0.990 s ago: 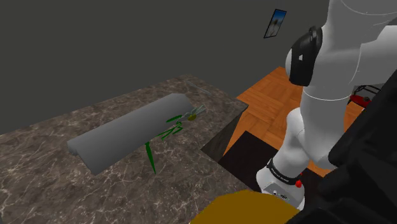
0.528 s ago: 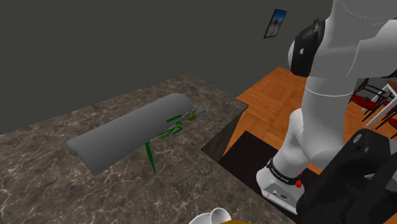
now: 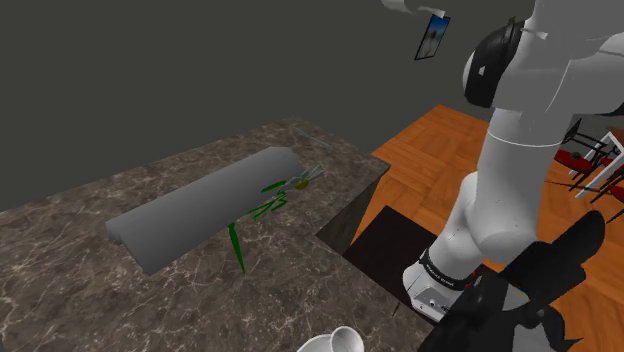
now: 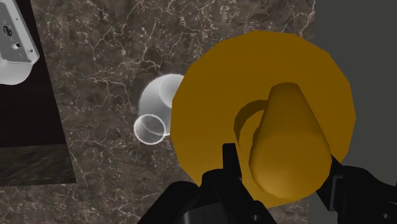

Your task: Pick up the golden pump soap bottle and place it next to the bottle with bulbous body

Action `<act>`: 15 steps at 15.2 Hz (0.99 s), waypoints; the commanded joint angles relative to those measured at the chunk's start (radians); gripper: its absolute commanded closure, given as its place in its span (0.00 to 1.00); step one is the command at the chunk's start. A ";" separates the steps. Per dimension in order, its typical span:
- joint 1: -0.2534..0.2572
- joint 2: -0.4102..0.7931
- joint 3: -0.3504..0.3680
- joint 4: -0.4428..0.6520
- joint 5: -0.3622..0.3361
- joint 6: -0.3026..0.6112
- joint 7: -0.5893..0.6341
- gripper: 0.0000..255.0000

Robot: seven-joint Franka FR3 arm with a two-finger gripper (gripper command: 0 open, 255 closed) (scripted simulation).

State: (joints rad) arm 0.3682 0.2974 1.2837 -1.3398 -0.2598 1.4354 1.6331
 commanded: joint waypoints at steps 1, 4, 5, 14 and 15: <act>-0.029 -0.014 0.010 -0.046 0.014 0.038 -0.006 1.00; -0.070 -0.036 0.024 -0.109 0.035 0.088 -0.017 1.00; -0.083 -0.043 0.029 -0.128 0.042 0.104 -0.020 1.00; -0.164 -0.086 0.057 -0.286 0.081 0.240 -0.044 1.00; -0.170 -0.088 0.059 -0.301 0.083 0.254 -0.046 1.00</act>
State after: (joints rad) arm 0.2144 0.2198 1.3354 -1.6172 -0.1864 1.6694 1.5929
